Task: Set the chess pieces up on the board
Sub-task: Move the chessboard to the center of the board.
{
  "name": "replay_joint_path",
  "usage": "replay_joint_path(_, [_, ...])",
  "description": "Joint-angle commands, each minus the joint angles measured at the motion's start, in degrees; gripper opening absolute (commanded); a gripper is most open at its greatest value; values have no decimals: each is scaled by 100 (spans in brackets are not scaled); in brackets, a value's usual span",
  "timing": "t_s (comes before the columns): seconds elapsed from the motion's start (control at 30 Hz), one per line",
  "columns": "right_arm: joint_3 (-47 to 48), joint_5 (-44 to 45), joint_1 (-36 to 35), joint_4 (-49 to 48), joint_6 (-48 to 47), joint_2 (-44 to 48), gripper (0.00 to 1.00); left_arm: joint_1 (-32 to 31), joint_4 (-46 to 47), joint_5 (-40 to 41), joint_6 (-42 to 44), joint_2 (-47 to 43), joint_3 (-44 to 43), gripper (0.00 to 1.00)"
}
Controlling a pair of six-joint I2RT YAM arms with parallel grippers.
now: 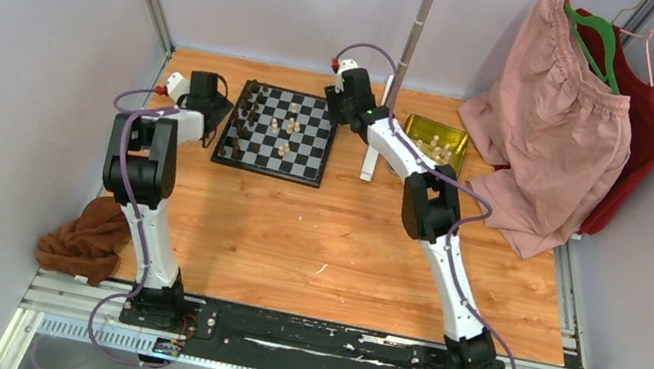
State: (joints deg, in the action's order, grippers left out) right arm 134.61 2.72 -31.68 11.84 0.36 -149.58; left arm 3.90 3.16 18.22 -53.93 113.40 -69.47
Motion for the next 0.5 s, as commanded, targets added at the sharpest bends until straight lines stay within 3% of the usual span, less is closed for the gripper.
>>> replay_joint_path(0.0, [470,-363,106,-280,209,-166,49,36,723,-42,-556,-47,219,75])
replay_joint_path(0.47, [1293,-789,237,-1001,785,-890,48,133,1458,-257,-1419,13,815,69])
